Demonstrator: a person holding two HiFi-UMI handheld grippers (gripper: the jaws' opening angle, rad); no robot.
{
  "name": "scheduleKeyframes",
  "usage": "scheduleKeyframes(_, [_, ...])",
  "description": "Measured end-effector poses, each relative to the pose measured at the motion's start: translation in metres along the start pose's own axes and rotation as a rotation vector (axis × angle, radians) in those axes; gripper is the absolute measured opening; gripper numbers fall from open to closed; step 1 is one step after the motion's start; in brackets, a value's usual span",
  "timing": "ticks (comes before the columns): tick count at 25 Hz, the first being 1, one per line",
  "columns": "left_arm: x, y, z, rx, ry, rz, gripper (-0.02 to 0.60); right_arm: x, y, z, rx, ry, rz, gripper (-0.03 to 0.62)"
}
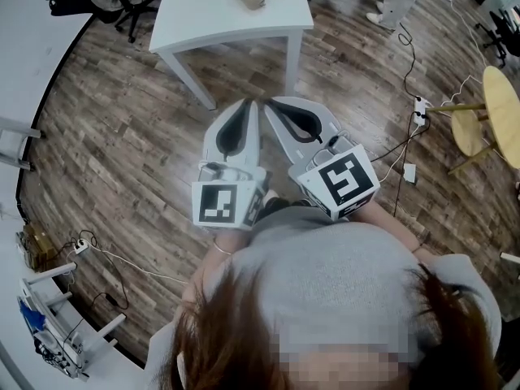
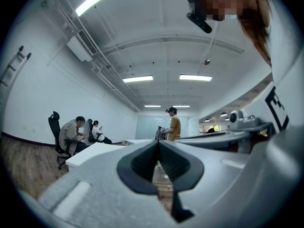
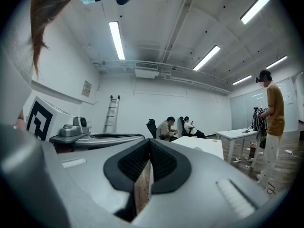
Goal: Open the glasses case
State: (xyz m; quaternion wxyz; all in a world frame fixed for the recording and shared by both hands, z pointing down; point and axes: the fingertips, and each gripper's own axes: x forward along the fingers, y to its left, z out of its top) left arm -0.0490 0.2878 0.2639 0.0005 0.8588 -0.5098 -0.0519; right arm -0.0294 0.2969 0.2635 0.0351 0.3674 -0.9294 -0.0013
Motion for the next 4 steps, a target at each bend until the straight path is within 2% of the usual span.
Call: scheduleKeyframes(4, [0.0052,-0.0018,-0.0020,-0.001,-0.009,-0.011,0.005,0.0014,-0.0049,-0.0029,-0.008,-0.009,0.001,0.005])
